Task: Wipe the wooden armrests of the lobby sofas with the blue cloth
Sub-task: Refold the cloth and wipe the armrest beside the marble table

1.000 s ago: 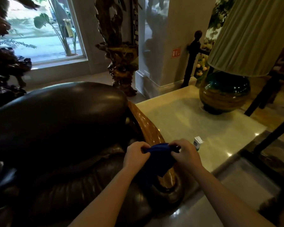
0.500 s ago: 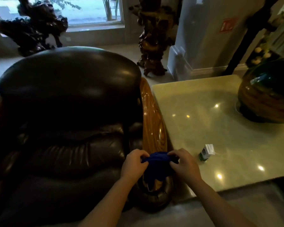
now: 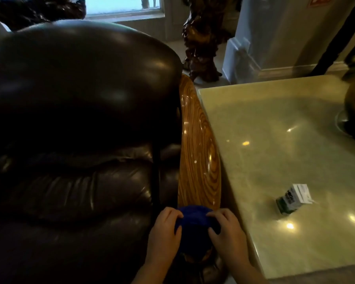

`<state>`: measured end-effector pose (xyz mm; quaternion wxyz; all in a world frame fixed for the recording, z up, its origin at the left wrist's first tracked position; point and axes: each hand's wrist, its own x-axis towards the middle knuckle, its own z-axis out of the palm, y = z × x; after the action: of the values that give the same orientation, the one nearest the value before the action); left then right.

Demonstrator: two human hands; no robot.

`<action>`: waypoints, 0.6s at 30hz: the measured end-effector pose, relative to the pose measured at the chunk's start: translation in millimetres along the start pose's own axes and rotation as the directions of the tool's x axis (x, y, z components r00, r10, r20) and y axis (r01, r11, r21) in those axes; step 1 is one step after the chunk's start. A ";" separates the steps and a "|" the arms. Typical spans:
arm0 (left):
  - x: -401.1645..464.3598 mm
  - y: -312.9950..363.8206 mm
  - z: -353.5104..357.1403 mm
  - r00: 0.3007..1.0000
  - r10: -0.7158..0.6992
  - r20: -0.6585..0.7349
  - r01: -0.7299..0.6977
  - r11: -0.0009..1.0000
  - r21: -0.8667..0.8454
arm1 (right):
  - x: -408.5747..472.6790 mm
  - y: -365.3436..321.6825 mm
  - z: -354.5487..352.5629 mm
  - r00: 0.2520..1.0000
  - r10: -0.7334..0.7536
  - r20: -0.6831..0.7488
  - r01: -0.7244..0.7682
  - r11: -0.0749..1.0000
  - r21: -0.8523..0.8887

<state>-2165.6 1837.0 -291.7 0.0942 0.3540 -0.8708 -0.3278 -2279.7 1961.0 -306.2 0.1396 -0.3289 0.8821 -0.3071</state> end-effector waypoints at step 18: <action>29.3 -43.7 102.2 0.963 0.196 -0.185 -0.122 0.929 0.349 | 27.9 24.0 92.3 0.925 -0.241 -0.294 0.162 0.949 -0.269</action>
<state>-2203.3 1845.2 -400.0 0.1536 0.3261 -0.9242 -0.1259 -2270.9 1915.1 -393.9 -0.0801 -0.3780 0.8846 -0.2609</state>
